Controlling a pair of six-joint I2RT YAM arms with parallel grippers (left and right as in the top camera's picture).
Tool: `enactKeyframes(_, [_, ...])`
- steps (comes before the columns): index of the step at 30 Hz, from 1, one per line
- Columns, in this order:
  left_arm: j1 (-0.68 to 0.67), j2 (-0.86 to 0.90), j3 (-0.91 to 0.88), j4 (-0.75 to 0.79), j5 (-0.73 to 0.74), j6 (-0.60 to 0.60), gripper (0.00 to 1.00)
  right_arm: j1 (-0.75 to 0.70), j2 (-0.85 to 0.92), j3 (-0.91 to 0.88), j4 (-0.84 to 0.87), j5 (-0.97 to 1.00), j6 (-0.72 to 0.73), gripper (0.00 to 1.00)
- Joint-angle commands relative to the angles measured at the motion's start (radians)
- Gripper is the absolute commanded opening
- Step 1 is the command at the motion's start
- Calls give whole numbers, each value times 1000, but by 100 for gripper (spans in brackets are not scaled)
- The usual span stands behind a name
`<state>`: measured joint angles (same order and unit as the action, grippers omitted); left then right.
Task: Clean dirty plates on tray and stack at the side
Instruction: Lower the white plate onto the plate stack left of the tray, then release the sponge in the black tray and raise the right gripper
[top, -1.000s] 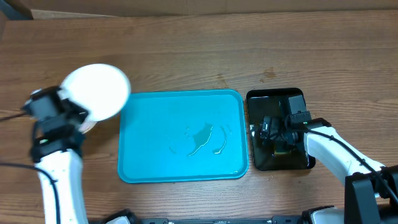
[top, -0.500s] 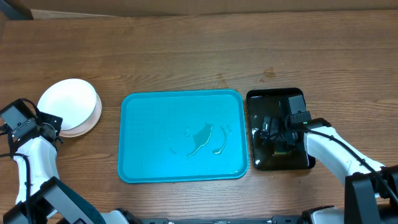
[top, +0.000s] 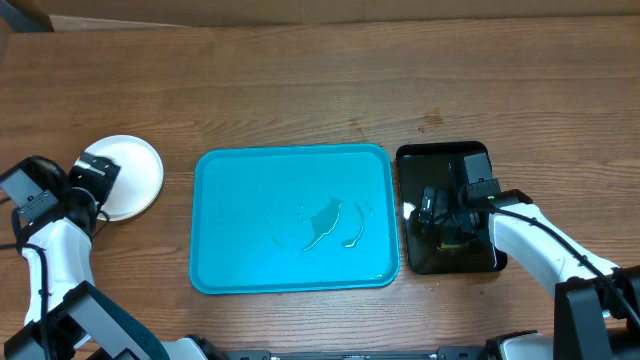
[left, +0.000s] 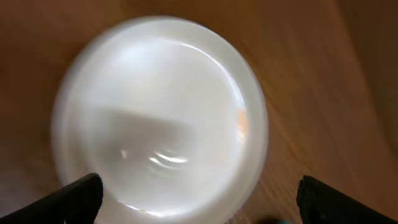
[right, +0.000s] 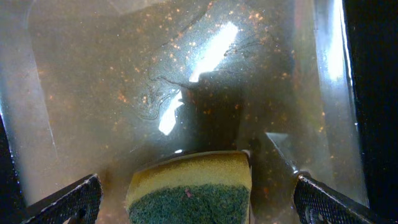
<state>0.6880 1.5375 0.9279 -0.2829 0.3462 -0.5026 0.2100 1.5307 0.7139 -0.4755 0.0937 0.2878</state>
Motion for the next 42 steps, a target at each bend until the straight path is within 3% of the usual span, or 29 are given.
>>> enactKeyframes(1, [-44, 0, -3, 1, 355, 123, 100, -3, 5, -8, 3, 10, 3, 100])
enactKeyframes(9, [-168, 0, -3, -57, 241, 129, 100, -3, 5, -8, 3, 10, 3, 100])
enactKeyframes(20, [-184, 0, -3, -57, 27, 129, 100, -4, 8, -8, 3, 6, 3, 100])
enactKeyframes(30, [-184, 0, -3, -57, 9, 129, 100, -4, 0, -8, 2, 6, 3, 100])
enactKeyframes(36, [-184, 0, -3, -57, 9, 129, 100, -2, -207, -8, 0, 6, 3, 100])
enactKeyframes(42, [-184, 0, -3, -57, 9, 129, 100, -2, -558, -8, 0, 6, 3, 100])
